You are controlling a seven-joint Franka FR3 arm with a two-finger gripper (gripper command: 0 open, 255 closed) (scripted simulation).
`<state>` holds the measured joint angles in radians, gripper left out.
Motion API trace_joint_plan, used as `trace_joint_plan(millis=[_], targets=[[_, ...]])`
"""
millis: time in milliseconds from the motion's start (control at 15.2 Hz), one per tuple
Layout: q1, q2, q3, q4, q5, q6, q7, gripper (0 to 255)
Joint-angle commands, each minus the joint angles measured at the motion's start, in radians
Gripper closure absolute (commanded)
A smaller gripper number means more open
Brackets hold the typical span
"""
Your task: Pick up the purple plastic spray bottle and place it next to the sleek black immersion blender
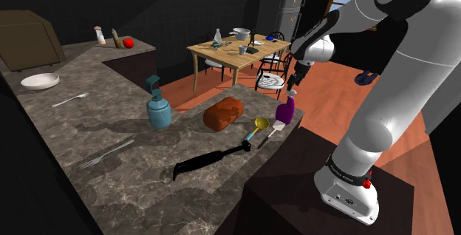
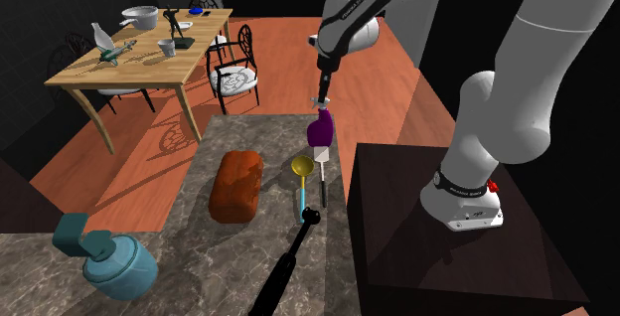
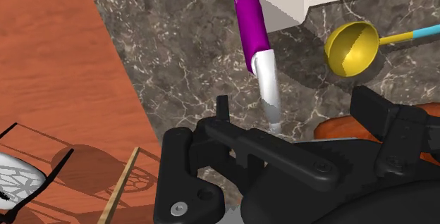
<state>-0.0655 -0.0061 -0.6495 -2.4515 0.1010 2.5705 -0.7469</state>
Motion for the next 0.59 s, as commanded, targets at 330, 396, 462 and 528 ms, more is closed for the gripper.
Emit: trace_joint_plan(millis=[330,396,462,528], targets=[[-0.016,0.135,0.024,0.017,0.188,0.082,-0.151,0],[-0.021,0.152,0.031,0.019,0.212,0.092,-0.168,0],[-0.024,0.161,0.037,0.02,0.225,0.097,-0.177,0],[-0.025,0.161,0.038,0.02,0.225,0.097,-0.177,0]])
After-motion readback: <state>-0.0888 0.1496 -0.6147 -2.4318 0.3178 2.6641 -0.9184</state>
